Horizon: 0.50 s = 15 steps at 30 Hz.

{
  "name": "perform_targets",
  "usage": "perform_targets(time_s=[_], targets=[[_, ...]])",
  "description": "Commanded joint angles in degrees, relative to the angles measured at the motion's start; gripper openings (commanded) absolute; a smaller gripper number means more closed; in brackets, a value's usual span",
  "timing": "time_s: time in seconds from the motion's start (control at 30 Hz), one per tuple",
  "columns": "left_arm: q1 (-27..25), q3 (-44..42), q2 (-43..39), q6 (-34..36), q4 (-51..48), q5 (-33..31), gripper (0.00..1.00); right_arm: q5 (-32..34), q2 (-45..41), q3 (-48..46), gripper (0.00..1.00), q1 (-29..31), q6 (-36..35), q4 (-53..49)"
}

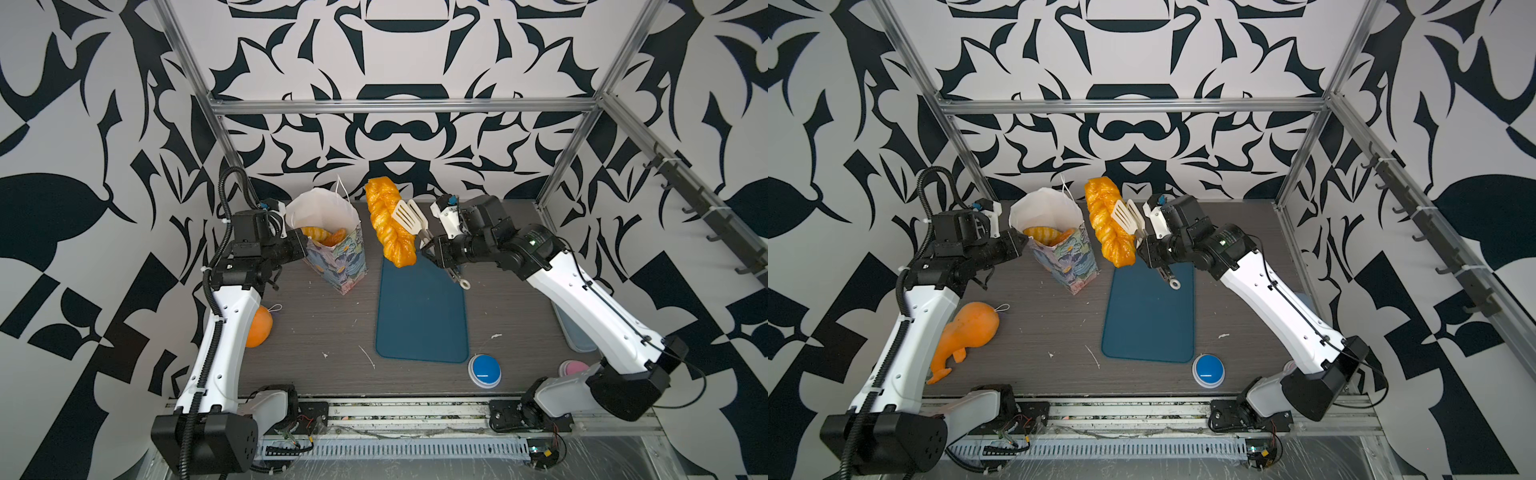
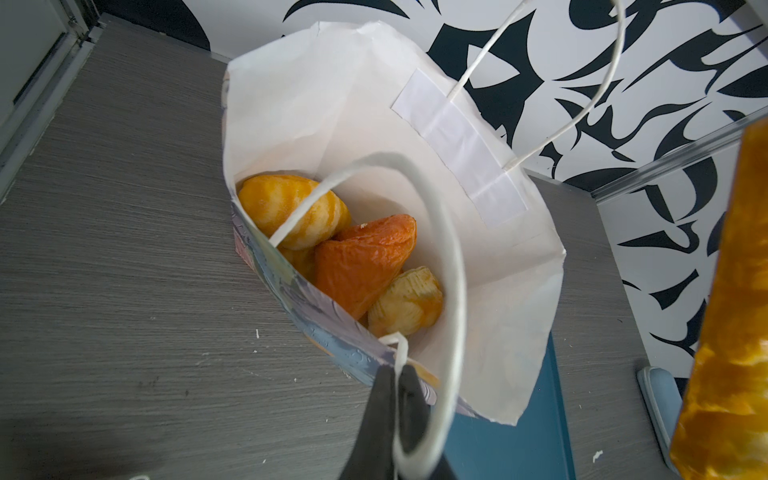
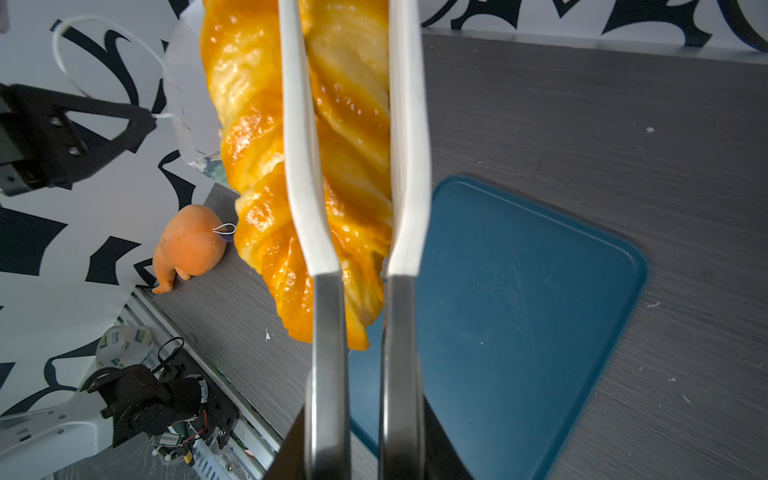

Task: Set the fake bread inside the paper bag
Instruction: 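Lift the twisted yellow bread and carry it over the paper bag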

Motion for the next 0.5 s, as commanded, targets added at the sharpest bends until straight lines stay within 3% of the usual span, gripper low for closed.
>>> perform_targets(time_s=[0.0, 0.47], targets=[[0.12, -0.59, 0.08, -0.25, -0.34, 0.39, 0.00, 0.76, 0.80, 5.69, 0.32, 1.30, -1.44, 4.05], [0.12, -0.49, -0.10, 0.02, -0.63, -0.60, 0.00, -0.29, 10.40, 19.07, 0.32, 3.98, -2.87, 2.98]])
